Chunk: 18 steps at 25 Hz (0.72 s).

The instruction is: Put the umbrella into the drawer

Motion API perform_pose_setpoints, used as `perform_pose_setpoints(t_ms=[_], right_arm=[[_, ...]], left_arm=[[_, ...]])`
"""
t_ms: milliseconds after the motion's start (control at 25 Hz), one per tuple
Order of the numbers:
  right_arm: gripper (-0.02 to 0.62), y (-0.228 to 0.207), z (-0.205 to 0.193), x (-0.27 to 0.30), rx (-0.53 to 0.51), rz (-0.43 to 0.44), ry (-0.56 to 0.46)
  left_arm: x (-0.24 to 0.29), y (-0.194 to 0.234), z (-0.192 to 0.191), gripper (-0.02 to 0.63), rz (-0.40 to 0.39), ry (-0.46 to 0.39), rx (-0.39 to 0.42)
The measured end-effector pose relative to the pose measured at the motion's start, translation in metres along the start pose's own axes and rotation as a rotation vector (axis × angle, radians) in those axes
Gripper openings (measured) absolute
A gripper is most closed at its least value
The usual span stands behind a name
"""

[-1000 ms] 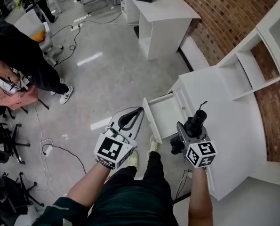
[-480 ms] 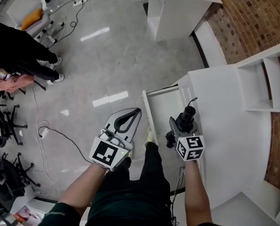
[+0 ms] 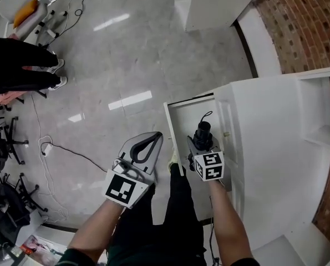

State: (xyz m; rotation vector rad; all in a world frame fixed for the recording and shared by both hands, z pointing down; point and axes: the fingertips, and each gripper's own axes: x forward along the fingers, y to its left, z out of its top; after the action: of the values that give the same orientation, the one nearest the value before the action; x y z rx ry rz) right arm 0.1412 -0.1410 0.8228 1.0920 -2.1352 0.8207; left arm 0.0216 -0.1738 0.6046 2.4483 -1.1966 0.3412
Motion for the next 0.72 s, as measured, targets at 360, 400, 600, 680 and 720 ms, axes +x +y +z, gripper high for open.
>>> perform_pose_setpoints(t_ms=[360, 400, 600, 680, 720], right_arm=[[0.202, -0.029, -0.074, 0.107, -0.009, 0.050, 0.120], [0.202, -0.029, -0.081, 0.117, -0.014, 0.060, 0.137], [0.202, -0.030, -0.122, 0.160, -0.002, 0.104, 0.234], [0.202, -0.031, -0.137, 0.179, 0.012, 0.116, 0.279], [0.202, -0.031, -0.144, 0.188, 0.016, 0.119, 0.302]], left_arm=[[0.044, 0.007, -0.076, 0.008, -0.016, 0.067, -0.033], [0.046, 0.007, -0.082, 0.006, -0.019, 0.069, -0.035], [0.053, 0.013, -0.104, 0.006, -0.022, 0.090, -0.062], [0.054, 0.017, -0.111, 0.006, -0.021, 0.100, -0.068], [0.055, 0.020, -0.114, 0.006, -0.019, 0.102, -0.070]])
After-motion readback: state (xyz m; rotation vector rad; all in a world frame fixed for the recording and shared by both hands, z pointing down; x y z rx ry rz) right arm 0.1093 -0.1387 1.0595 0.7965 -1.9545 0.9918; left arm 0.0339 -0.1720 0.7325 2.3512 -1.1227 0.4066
